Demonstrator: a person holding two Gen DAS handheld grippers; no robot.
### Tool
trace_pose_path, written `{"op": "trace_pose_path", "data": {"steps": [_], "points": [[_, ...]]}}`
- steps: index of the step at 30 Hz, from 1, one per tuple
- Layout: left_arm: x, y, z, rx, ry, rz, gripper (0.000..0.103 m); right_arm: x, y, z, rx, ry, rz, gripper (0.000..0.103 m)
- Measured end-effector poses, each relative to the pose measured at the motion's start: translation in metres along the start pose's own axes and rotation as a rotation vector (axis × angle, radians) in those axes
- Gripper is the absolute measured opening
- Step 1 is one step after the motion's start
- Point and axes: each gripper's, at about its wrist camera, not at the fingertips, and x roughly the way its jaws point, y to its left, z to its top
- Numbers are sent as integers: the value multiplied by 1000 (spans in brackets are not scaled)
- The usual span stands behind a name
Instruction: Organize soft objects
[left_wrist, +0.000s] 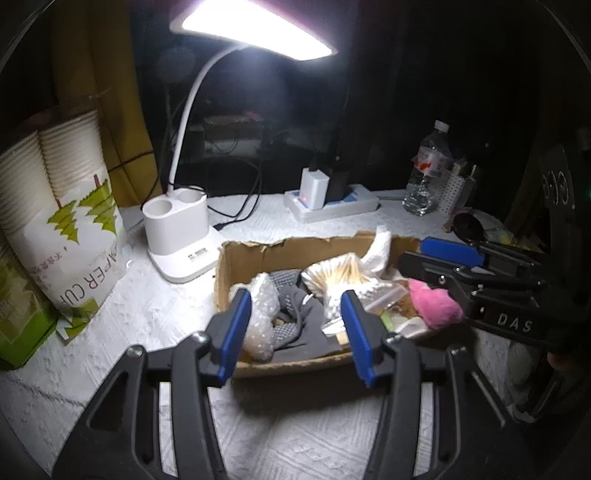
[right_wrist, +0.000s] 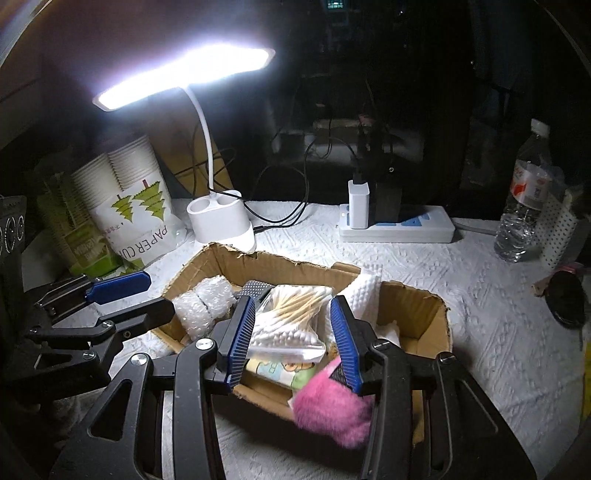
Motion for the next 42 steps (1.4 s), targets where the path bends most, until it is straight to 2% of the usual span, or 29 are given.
{"op": "trace_pose_path", "data": {"steps": [17, 18, 19, 21, 32, 36, 42], "points": [[-48, -24, -13, 30, -53, -2, 53, -56, 6, -23, 2, -50, -40, 46], [-50, -25, -15, 30, -56, -1, 54, -59, 7, -25, 3, -52, -43, 46], [-53, -26, -16, 29, -58, 1, 64, -62, 7, -27, 4, -55, -46, 46], [-59, -26, -18, 20, -67, -6, 75, -69, 8, -30, 6, -61, -52, 46], [-94, -34, -33, 32, -105, -10, 75, -102, 17, -47, 2, -95, -74, 47], [-110, -40, -37, 37, -128, -9, 75, -119, 22, -52, -2, -119, -81, 56], [-132, -48, -39, 52, -168, -2, 76, -145, 29, -55, -13, -167, -112, 57]]}}
